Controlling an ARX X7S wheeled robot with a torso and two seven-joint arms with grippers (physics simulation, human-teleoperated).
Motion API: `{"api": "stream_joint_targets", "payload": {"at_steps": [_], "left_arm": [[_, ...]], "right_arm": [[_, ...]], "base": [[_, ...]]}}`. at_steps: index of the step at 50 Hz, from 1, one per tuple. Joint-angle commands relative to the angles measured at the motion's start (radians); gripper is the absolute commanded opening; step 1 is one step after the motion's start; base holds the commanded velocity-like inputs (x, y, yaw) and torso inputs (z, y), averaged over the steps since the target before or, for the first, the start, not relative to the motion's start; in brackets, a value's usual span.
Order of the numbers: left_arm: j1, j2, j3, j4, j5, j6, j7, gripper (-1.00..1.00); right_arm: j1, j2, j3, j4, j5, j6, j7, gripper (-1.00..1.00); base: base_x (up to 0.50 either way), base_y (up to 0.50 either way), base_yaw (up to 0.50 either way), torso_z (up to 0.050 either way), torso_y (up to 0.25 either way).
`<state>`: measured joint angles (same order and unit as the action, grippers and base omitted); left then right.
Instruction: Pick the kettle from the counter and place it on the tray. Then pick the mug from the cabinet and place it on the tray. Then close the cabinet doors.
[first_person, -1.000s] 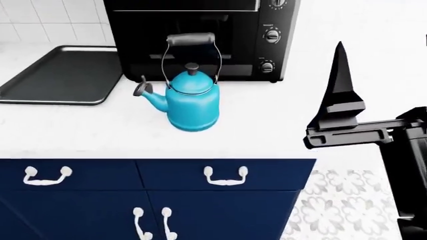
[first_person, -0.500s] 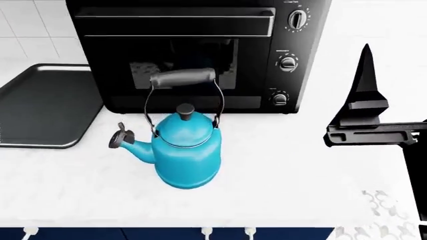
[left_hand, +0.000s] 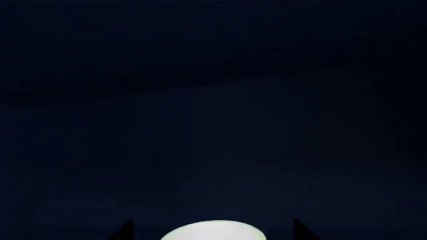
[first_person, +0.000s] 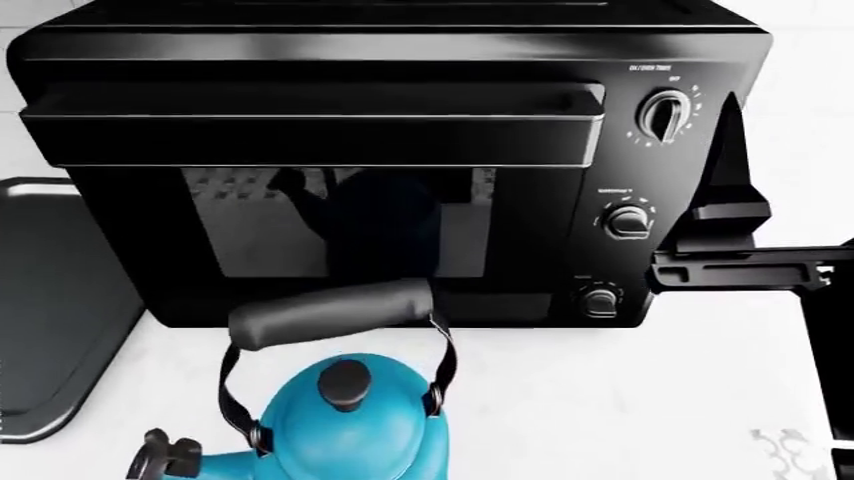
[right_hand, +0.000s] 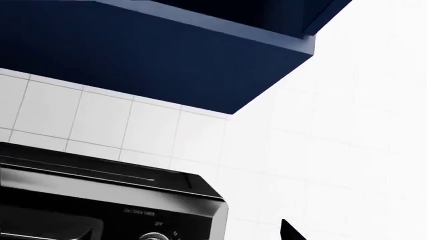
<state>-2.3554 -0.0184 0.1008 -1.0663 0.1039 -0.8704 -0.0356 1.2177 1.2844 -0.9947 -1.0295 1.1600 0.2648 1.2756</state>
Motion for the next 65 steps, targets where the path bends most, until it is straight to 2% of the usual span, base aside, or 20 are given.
{"api": "stream_joint_targets", "payload": {"at_steps": [1, 11, 17, 25, 26, 38, 42, 47, 57, 65], "left_arm": [[0.000, -0.003, -0.015, -0.027, 0.028, 0.021, 0.003, 1.00], [0.004, -0.009, -0.002, -0.157, 0.052, 0.056, -0.022, 1.00], [0.052, -0.025, -0.017, -0.209, 0.039, 0.042, -0.053, 1.00], [0.199, -0.041, -0.018, -0.050, 0.032, -0.086, -0.032, 1.00], [0.209, -0.042, -0.020, -0.030, 0.031, -0.094, -0.034, -1.00], [0.230, -0.055, -0.026, 0.043, 0.024, -0.083, -0.058, -1.00], [0.248, -0.056, -0.012, 0.157, 0.032, 0.050, -0.080, -1.00], [0.227, -0.052, -0.022, 0.260, 0.017, 0.109, -0.082, -1.00], [0.191, -0.055, -0.027, 0.452, -0.002, 0.010, -0.061, -1.00], [0.220, -0.065, -0.022, 0.637, -0.022, -0.114, -0.019, -1.00]], "right_arm": [[-0.006, -0.008, -0.012, 0.008, -0.019, -0.007, 0.009, 1.00], [-0.026, -0.009, -0.020, 0.011, -0.053, -0.027, 0.008, 1.00], [-0.038, -0.021, -0.031, 0.023, -0.069, -0.029, 0.004, 1.00], [-0.028, -0.046, -0.038, 0.028, -0.066, -0.006, 0.009, 1.00], [-0.029, -0.046, -0.038, 0.030, -0.065, -0.007, 0.008, 1.00], [-0.059, -0.044, -0.050, 0.045, -0.096, -0.033, -0.001, 1.00], [-0.065, -0.045, -0.052, 0.045, -0.101, -0.038, -0.001, 1.00], [-0.060, -0.045, -0.052, 0.027, -0.100, -0.030, 0.010, 1.00], [-0.062, -0.028, -0.056, -0.005, -0.100, -0.038, 0.029, 1.00], [-0.026, -0.008, -0.111, -0.017, -0.102, -0.064, 0.053, 1.00]], "base": [[0.39, 0.00, 0.00, 0.000, 0.000], [0.00, 0.00, 0.00, 0.000, 0.002], [0.00, 0.00, 0.00, 0.000, 0.000], [0.00, 0.00, 0.00, 0.000, 0.000], [0.00, 0.00, 0.00, 0.000, 0.000], [0.00, 0.00, 0.00, 0.000, 0.000], [0.00, 0.00, 0.00, 0.000, 0.000], [0.00, 0.00, 0.00, 0.000, 0.000], [0.00, 0.00, 0.00, 0.000, 0.000], [-0.49, 0.00, 0.00, 0.000, 0.000]]}}
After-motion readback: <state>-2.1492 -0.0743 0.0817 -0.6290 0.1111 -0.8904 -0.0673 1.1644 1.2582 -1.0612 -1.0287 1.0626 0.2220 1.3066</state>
